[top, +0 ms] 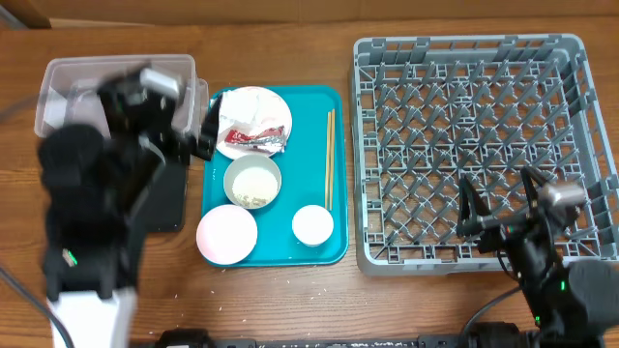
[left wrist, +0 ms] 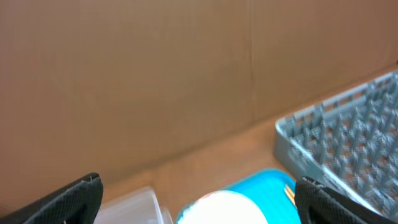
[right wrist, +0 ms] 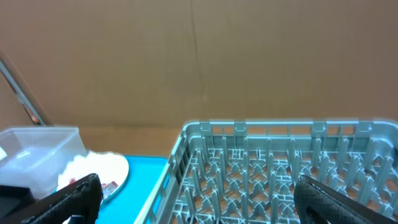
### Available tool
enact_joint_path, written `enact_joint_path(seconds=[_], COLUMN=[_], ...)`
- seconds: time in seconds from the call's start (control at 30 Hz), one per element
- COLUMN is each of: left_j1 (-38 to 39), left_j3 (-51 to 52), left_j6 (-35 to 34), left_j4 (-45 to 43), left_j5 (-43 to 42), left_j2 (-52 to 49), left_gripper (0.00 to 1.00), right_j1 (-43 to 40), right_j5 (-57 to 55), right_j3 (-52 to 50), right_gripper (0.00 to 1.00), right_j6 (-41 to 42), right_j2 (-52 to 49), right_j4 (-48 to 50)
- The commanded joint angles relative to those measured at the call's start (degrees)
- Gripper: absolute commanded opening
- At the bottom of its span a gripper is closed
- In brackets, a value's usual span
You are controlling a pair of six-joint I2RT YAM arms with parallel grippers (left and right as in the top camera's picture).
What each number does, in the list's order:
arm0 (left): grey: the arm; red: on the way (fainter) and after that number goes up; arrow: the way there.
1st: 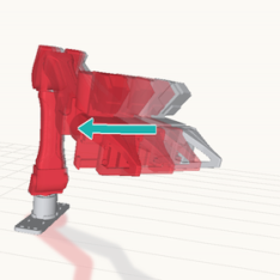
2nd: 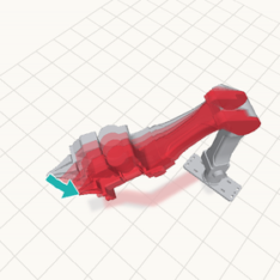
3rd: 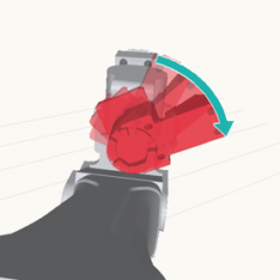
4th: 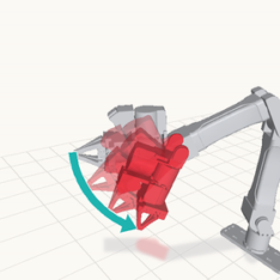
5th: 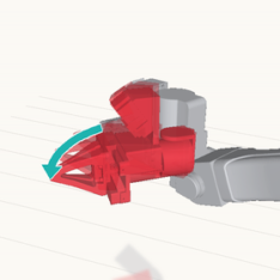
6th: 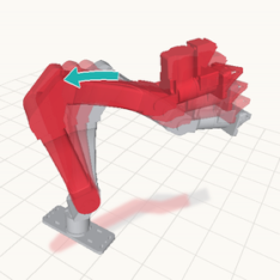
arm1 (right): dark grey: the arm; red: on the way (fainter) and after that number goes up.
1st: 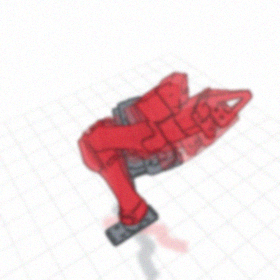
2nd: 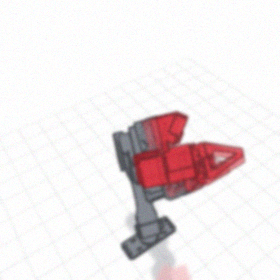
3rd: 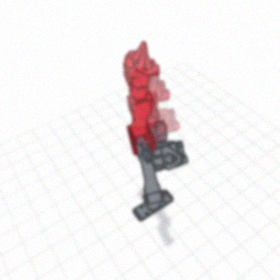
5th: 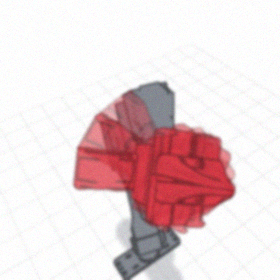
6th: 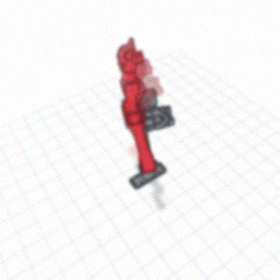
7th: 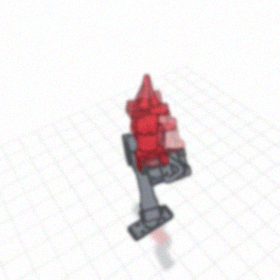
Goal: Sort waste into correct bins and load items into the dishwasher
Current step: 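Reach the left gripper to the white plate and grasp the tissue and wrapper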
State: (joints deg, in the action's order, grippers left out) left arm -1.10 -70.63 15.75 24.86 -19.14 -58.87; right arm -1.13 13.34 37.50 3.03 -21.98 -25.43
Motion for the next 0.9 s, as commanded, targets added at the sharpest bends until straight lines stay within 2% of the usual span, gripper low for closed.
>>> enact_joint_path(seconds=[0.0, 0.13, 0.23, 0.27, 0.33, 0.47, 0.53, 0.63, 0.73, 0.87], left_j1=[0.39, 0.48, 1.33, 2.16, 4.17, 6.62, 6.88, 6.86, 6.86, 6.86], left_j3=[-22.62, -40.22, -56.87, -59.28, -59.65, -59.63, -59.63, -59.63, -59.6, -59.6], left_j6=[5.64, 8.92, 11.69, 15.61, 21.22, 21.55, 21.53, 21.55, 21.57, 21.86], left_j4=[11.8, 26.18, 42.53, 47.89, 53.02, 53.35, 53.31, 53.86, 54.14, 52.09], left_j5=[-3.69, -9.51, -10.54, -9.94, -6.1, 1.25, 1.55, 2.99, 10.27, 13.49], left_j2=[-15.63, -28.35, -41.94, -44.87, -48.39, -54.18, -58.97, -63.58, -69.24, -73.68], left_gripper=[1.0, 1.0, 1.0, 1.0, 1.0, 1.0, 1.0, 1.0, 1.0, 1.0], right_j1=[-0.17, -0.17, -0.17, -0.2, -0.17, -0.17, -0.17, -0.17, -0.17, -0.17], right_j5=[0.24, -0.57, -1.55, -1.73, -1.66, 1.05, 5.66, 6.08, 6.08, 6.08], right_j3=[6.58, 12.79, 23.98, 26.64, 28.74, 28.74, 28.74, 28.74, 28.74, 28.74], right_gripper=[1.0, 1.0, 1.0, 1.0, 1.0, 1.0, 1.0, 1.0, 1.0, 1.0], right_j6=[-0.31, -0.31, -0.31, -0.31, -0.24, -0.04, -0.07, -0.07, -0.07, -0.07], right_j2=[-7.43, -15.58, -28.39, -31.63, -35.93, -42.4, -47.12, -51.19, -52.52, -52.52], right_j4=[-2.89, -9.55, -22.62, -25.16, -25.59, -25.11, -26.99, -27.93, -27.87, -27.65])
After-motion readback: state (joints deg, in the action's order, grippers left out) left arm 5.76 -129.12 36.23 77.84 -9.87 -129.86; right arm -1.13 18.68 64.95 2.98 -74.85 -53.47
